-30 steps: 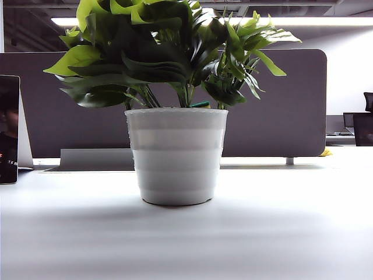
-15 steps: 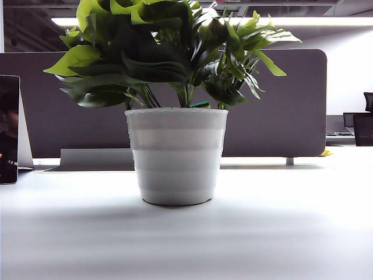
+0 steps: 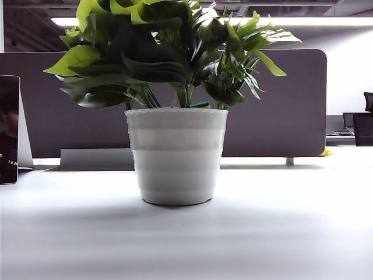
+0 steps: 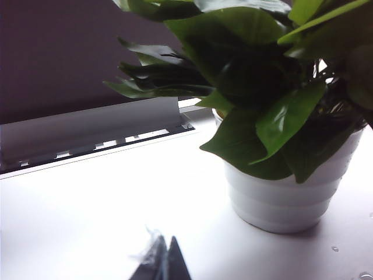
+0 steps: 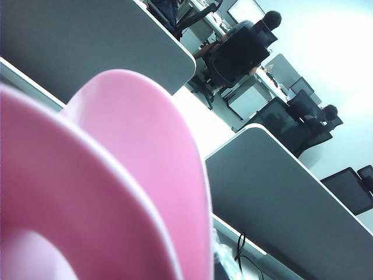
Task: Pick up the watering can from the table, water the potted plant, and put the can back.
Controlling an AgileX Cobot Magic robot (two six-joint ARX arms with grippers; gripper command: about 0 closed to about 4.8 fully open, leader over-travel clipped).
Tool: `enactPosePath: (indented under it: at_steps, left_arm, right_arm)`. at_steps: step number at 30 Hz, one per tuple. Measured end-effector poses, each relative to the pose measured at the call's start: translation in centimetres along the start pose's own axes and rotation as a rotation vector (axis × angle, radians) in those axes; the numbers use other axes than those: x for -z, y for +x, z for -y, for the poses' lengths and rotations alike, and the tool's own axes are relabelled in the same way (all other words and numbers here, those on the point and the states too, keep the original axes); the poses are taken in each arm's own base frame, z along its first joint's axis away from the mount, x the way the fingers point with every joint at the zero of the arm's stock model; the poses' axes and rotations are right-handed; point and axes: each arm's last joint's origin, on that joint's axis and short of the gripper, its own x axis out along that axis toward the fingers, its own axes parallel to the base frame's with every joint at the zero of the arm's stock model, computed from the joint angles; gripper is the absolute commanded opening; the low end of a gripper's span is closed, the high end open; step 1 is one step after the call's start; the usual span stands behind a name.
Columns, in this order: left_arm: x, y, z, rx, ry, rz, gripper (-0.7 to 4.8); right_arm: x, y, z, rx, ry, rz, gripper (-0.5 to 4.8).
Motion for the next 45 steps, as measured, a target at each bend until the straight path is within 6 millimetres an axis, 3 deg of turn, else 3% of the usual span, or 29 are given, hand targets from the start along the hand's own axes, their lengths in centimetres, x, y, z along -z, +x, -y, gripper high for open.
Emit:
enactPosePath:
  at_steps: [15, 31, 45]
  left_arm:
    - [0.0, 0.0, 0.0, 0.000, 0.000, 0.000, -0.05]
    - [0.0, 0.0, 0.0, 0.000, 0.000, 0.000, -0.05]
    - [0.0, 0.0, 0.0, 0.000, 0.000, 0.000, -0.05]
  right_arm:
    - [0.0, 0.0, -0.1, -0.017, 0.047, 0.007, -0.06]
    - [0.5, -1.8, -0.7, -0.001, 0.188, -0.050, -0.06]
    - [1.1, -1.0, -1.1, 0.004, 0.332, -0.048, -0.06]
